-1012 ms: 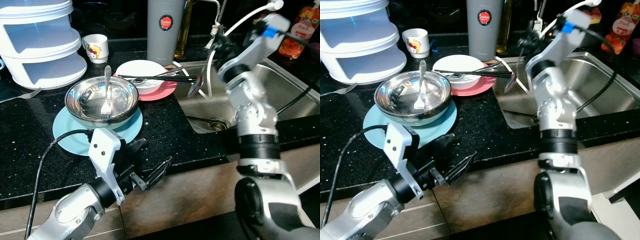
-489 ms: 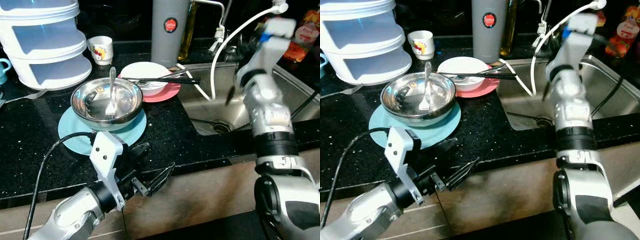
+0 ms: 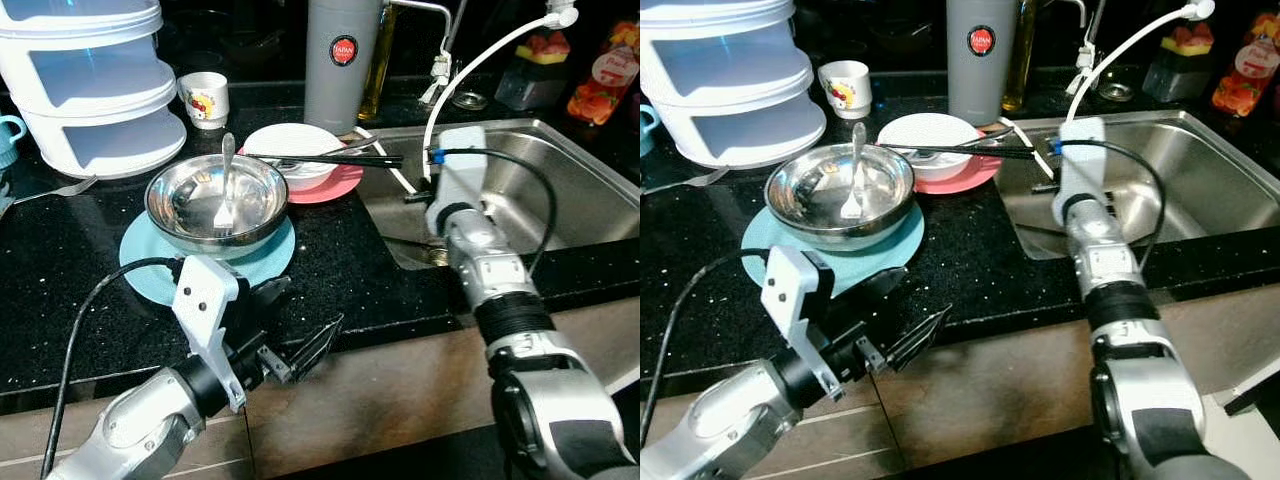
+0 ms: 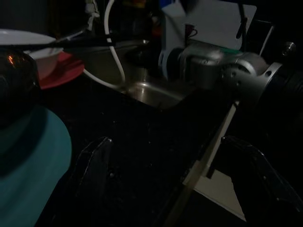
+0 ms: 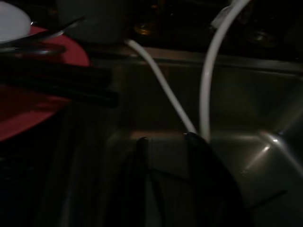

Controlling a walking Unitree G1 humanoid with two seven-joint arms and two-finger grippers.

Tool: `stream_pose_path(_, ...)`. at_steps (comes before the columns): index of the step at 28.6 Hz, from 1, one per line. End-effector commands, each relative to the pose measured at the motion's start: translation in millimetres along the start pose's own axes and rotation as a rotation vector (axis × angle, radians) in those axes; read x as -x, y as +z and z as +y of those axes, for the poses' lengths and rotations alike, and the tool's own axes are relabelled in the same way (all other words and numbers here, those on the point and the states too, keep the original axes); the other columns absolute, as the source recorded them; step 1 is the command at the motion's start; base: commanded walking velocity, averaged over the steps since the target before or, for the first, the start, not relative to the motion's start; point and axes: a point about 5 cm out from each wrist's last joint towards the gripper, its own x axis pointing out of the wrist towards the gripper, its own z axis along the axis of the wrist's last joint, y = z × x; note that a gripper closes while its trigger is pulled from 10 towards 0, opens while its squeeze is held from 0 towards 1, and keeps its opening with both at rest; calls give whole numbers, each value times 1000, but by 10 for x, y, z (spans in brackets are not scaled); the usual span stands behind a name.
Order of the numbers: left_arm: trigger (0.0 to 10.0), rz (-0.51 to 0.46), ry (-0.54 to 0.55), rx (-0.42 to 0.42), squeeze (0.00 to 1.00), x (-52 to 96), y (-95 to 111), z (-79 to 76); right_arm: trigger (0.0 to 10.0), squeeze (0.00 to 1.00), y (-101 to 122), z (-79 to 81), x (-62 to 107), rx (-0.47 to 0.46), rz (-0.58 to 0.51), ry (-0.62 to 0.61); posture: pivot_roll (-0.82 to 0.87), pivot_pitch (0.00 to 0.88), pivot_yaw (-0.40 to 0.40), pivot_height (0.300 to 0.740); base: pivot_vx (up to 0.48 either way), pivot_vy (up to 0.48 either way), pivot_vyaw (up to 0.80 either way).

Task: Kitchen organization

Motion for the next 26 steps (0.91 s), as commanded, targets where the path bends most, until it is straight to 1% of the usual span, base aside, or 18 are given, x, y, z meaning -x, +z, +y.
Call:
stream_pose_path(1, 10000, 11, 3, 0, 0, 2, -15, 14, 10000, 1000, -25, -22, 8, -58, -13, -6, 162, 0, -11, 740, 0, 0, 0)
stream_pose_path(2, 10000, 11, 3, 0, 0, 2, -15, 14, 10000, 1000, -25, -22, 8, -58, -13, -6, 162, 0, -11, 740, 0, 0, 0)
stream_pose_path(6, 10000, -2, 2, -8, 0, -28, 9, 38, 10000, 1000, 133, 43, 44, -287, -147, 84, 149, 0, -4, 740, 0, 0, 0)
stream_pose_path(7, 10000, -2, 2, -8, 0, -28, 9, 38, 10000, 1000, 133, 43, 44, -287, -147, 84, 149, 0, -4, 740, 0, 0, 0)
stream_pose_path(9, 10000, -10, 9, -14, 0, -42, 21, 55, 10000, 1000, 173, 73, 97, -401, -204, 127, 143, 0, -4, 740, 0, 0, 0)
stream_pose_path(10, 10000, -10, 9, -14, 0, -42, 21, 55, 10000, 1000, 173, 73, 97, -401, -204, 127, 143, 0, -4, 740, 0, 0, 0)
stream_pose_path(11, 10000, -16, 15, -16, 0, -49, 29, 65, 10000, 1000, 197, 86, 136, -482, -238, 156, 143, 0, -4, 740, 0, 0, 0)
stream_pose_path(12, 10000, -22, 21, -17, 0, -53, 38, 76, 10000, 373, 224, 67, 177, -572, -274, 169, 136, 0, 0, 740, 0, 0, 0)
stream_pose_path(13, 10000, -28, 25, -14, 0, -52, 47, 83, 10000, 106, 263, 34, 219, -664, -316, 185, 131, 0, 8, 740, 0, 0, 0)
stream_pose_path(14, 10000, -28, 25, -14, 0, -52, 47, 83, 10000, 106, 263, 34, 219, -664, -316, 185, 131, 0, 8, 740, 0, 0, 0)
stream_pose_path(15, 10000, -30, 26, -12, 0, -49, 52, 87, 10000, 0, 297, 4, 251, -724, -350, 196, 127, 0, 17, 740, 0, 0, 0)
stream_pose_path(16, 10000, -28, 20, -9, 0, -52, 48, 80, 10000, 0, 361, -59, 301, -791, -405, 220, 122, 0, 22, 740, 0, 0, 0)
stream_pose_path(17, 10000, -28, 20, -9, 0, -52, 48, 80, 10000, 0, 361, -59, 301, -791, -405, 220, 122, 0, 22, 740, 0, 0, 0)
stream_pose_path(19, 10000, -27, 12, -7, 0, -58, 46, 73, 10000, 0, 415, -105, 341, -836, -449, 244, 118, 0, 23, 740, 0, 0, 0)
stream_pose_path(21, 10000, -30, 2, -5, 0, -75, 51, 73, 10000, 0, 552, -149, 480, -927, -548, 364, 105, 0, 30, 740, 0, 0, 0)
stream_pose_path(22, 10000, -32, 2, -4, 0, -81, 55, 79, 10000, 0, 610, -137, 543, -951, -583, 423, 103, 0, 34, 740, 0, 0, 0)
stream_pose_path(24, 10000, -34, 2, -3, 0, -84, 58, 83, 10000, 0, 645, -126, 587, -964, -603, 461, 103, 0, 34, 740, 0, 0, 0)
stream_pose_path(26, 10000, -40, 2, -2, 0, -85, 70, 86, 10000, 0, 721, -60, 689, -977, -631, 551, 99, 0, 39, 740, 0, 0, 0)
